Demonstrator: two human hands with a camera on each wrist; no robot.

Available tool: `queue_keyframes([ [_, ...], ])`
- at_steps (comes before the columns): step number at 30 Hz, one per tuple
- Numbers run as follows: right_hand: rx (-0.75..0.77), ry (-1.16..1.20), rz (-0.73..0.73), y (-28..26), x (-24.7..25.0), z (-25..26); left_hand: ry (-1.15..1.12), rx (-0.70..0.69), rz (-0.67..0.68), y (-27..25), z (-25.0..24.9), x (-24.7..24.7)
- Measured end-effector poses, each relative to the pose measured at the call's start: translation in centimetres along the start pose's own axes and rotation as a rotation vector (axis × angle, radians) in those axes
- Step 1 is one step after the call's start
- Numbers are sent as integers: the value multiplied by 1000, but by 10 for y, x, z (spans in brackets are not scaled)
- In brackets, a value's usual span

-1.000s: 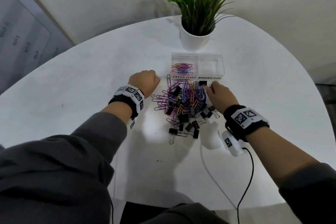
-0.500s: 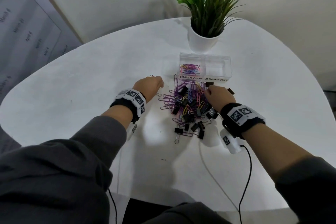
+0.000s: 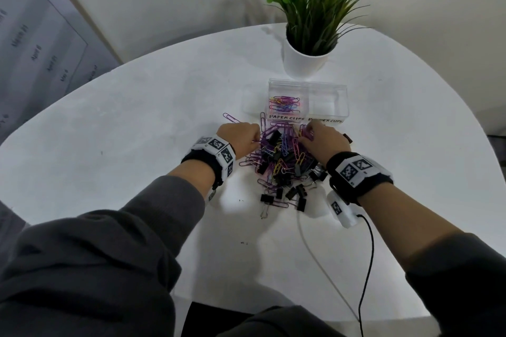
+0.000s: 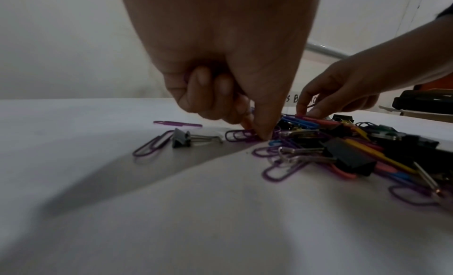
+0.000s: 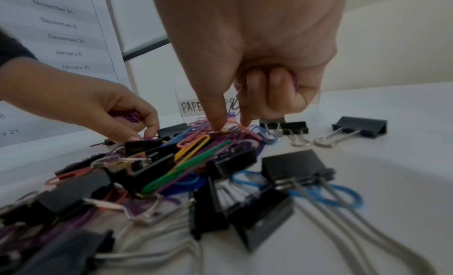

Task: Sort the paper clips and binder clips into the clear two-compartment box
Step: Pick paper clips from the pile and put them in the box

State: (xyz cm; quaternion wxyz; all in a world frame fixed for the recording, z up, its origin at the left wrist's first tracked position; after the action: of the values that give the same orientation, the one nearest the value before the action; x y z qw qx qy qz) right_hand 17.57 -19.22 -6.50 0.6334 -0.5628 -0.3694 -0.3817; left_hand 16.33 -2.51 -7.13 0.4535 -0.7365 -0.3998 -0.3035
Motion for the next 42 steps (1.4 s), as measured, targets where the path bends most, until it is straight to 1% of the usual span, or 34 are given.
queue_keyframes([
  [4, -27, 16, 1, 7, -4, 8, 6, 2, 32, 3, 0, -3],
  [7, -81, 101, 59, 10, -10, 2, 14, 0, 35, 6, -1, -1],
  [9, -78, 116, 83, 11, -12, -3, 30, -2, 34, 7, -1, 1],
  [11, -38, 86, 82, 11, -12, -5, 37, -6, 39, 8, 0, 2],
  [15, 41, 58, 18, 8, -7, -8, 8, -26, 9, 6, 3, 7],
  [18, 123, 102, 65, 1, -8, -6, -24, -29, -5, 1, 4, 14],
  [21, 194, 117, 100, -5, 0, 0, -25, -2, 12, -2, 8, 20],
  [23, 240, 84, 30, -5, 20, 9, -55, 33, -1, -4, 13, 28],
  [25, 250, 33, -125, 0, 51, 18, -114, 64, -44, -5, 19, 39],
  [27, 226, -66, -285, 9, 81, 29, -165, 80, -95, -5, 26, 50],
  [28, 217, -141, -327, 16, 91, 36, -180, 80, -120, -5, 29, 54],
  [29, 221, -234, -328, 24, 94, 45, -184, 76, -140, -4, 33, 58],
  [31, 257, -415, -256, 40, 87, 64, -168, 69, -160, -5, 40, 61],
  [32, 283, -468, -215, 46, 82, 72, -156, 73, -167, -6, 44, 63],
  [34, 339, -485, -135, 53, 70, 85, -139, 91, -184, -6, 52, 64],
  [37, 387, -379, -47, 55, 61, 91, -135, 86, -220, -4, 54, 69],
  [39, 382, -295, -76, 51, 66, 83, -142, 63, -227, 0, 49, 75],
  [42, 398, -262, -212, 36, 79, 63, -104, -8, -252, 14, 27, 90],
])
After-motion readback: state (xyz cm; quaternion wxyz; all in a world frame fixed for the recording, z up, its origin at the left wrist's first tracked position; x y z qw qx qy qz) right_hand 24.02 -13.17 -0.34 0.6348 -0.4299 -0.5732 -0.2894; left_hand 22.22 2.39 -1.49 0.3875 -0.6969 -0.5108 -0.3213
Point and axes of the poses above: each hand's wrist, its own y-axis towards the middle knuckle, its own x-axis out of the back of the hand, z = x × y, the point moved 9 cm from there along y, towards the middle knuckle, and after that the axes turned 11 degrees about -y, right-handed, at the moved point
